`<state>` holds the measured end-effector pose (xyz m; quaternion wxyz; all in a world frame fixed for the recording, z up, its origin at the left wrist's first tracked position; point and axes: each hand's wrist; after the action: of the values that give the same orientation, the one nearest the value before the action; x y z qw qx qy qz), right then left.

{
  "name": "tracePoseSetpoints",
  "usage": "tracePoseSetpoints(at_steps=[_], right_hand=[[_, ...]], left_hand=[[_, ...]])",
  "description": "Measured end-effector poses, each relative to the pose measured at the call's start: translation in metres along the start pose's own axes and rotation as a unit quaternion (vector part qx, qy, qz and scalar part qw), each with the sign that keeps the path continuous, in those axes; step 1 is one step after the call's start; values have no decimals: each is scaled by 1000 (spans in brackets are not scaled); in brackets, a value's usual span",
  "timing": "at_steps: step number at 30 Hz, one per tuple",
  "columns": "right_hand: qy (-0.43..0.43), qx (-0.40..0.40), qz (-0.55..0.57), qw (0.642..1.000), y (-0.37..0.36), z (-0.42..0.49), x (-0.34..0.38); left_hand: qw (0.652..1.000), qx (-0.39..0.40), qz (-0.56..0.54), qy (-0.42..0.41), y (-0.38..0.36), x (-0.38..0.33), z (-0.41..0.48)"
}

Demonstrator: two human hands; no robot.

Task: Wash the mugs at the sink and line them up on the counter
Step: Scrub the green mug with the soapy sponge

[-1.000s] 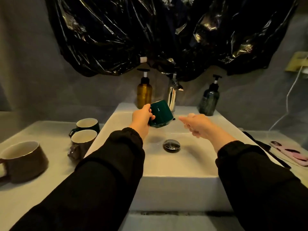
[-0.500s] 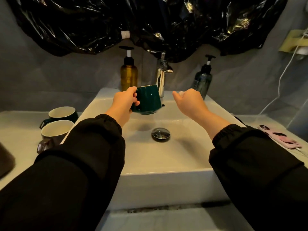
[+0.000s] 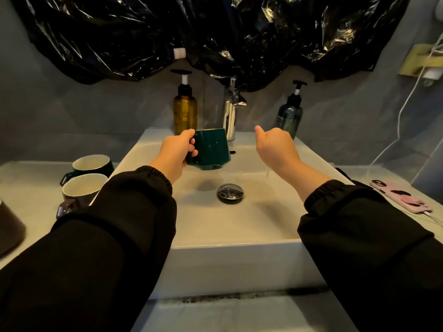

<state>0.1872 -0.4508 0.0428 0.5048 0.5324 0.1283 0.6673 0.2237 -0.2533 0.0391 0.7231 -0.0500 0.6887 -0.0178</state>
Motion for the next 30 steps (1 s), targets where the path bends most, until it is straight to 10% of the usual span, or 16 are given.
tracePoseSetpoints(at_steps=[11, 21, 30], right_hand=[[-220, 207, 183, 936, 12, 2, -7], [193, -38, 168, 966, -7, -25, 19], [294, -49, 1, 955, -22, -28, 17]], left_hand=[[997, 53, -28, 40, -1, 0, -8], [982, 108, -113, 109, -11, 1, -12], [980, 101, -147, 89, -13, -3, -14]])
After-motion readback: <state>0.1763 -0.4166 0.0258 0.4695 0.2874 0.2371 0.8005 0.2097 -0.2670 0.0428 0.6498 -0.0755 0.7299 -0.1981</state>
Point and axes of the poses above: each hand's wrist, its own z-axis towards the middle knuckle, its own y-axis out of the back of the hand, x = y × z, and after that the axes turned 7 degrees about -y, right-handed
